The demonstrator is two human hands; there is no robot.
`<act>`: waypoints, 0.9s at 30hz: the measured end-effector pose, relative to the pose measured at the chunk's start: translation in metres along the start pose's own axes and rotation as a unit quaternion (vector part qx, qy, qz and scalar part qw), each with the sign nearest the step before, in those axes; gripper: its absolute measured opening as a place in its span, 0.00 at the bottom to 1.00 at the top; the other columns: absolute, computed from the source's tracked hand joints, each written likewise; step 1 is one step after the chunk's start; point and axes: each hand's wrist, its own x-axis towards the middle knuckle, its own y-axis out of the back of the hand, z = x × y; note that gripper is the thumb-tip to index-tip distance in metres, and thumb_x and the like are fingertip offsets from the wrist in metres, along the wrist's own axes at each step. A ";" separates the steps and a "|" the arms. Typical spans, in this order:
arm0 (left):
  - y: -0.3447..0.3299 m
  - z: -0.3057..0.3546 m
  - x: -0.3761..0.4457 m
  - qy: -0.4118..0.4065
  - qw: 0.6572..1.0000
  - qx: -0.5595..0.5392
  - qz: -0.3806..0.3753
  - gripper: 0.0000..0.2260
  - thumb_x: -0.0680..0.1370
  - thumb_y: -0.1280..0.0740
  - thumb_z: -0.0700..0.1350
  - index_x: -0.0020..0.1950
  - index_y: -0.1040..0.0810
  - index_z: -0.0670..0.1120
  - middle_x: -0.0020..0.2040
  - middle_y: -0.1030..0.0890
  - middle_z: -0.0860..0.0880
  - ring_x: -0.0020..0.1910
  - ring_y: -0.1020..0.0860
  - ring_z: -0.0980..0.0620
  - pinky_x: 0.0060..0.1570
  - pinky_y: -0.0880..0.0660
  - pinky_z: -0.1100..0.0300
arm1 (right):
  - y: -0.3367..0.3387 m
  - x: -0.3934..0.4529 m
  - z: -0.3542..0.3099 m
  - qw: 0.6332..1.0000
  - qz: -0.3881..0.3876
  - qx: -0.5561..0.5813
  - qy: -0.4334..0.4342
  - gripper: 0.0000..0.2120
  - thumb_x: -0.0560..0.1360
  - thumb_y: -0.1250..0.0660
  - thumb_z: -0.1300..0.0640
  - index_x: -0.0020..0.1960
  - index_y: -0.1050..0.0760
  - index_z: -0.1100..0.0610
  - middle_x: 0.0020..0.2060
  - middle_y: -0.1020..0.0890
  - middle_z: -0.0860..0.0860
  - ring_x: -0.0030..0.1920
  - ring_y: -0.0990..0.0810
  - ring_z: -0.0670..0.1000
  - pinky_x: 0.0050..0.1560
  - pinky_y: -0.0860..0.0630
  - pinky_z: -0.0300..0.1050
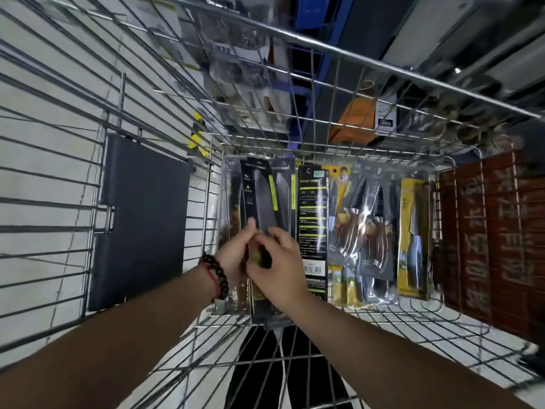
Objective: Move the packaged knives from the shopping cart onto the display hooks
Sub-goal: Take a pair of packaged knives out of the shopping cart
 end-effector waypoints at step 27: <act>0.067 0.019 0.028 -0.033 0.994 0.039 0.095 0.48 0.64 0.22 0.60 0.77 0.41 0.48 0.71 0.29 0.39 0.67 0.28 0.37 0.62 0.29 0.45 | -0.022 0.071 0.058 0.962 0.071 -0.099 -0.245 0.23 0.70 0.26 0.53 0.57 0.36 0.55 0.47 0.21 0.52 0.43 0.21 0.56 0.37 0.23 0.47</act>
